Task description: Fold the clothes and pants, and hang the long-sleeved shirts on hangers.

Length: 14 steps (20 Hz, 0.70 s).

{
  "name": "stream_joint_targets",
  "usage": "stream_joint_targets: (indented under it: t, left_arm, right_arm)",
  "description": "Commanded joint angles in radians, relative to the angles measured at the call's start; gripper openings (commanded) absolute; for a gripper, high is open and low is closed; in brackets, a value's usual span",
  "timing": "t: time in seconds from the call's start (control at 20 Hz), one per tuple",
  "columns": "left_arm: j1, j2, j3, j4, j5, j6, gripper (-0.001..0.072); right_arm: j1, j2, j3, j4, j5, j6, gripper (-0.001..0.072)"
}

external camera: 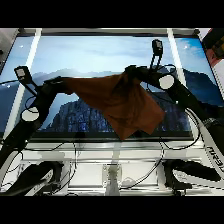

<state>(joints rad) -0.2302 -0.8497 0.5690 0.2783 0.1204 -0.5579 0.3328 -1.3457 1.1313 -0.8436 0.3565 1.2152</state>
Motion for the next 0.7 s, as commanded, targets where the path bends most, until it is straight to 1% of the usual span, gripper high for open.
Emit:
stream_joint_targets:
  t: [0.0,0.1,0.2,0.3,0.4,0.6,0.65]
  left_arm:
    - [0.002,-0.028,-0.019,0.002,-0.078,0.058,0.0007]
    - [0.003,-0.074,-0.019,0.012,-0.13,0.076,0.0006]
    - [0.007,-0.129,-0.019,0.045,-0.145,0.076,0.0005]
    - [0.022,-0.19,-0.016,0.113,-0.145,0.076,0.0006]
    - [0.061,-0.241,-0.008,0.144,-0.14,0.076,0.0005]
    - [0.198,-0.297,0.034,0.143,-0.133,0.078,0.0005]
    - [0.229,-0.303,0.042,0.167,-0.134,0.093,0.0005]
  right_arm:
    - [0.013,-0.007,0.001,0.002,-0.004,0.003,0.0584]
    - [-0.008,-0.007,0.001,0.002,0.037,0.005,0.0583]
    - [-0.042,-0.007,0.001,0.002,0.116,0.008,0.0583]
    - [-0.095,-0.007,0.001,0.001,0.216,0.053,0.0582]
    - [-0.154,-0.007,0.001,0.002,0.354,0.086,0.0554]
    - [-0.225,-0.007,0.0,-0.004,0.75,0.085,0.0553]
    - [-0.226,-0.007,0.0,-0.006,0.837,0.084,0.0553]
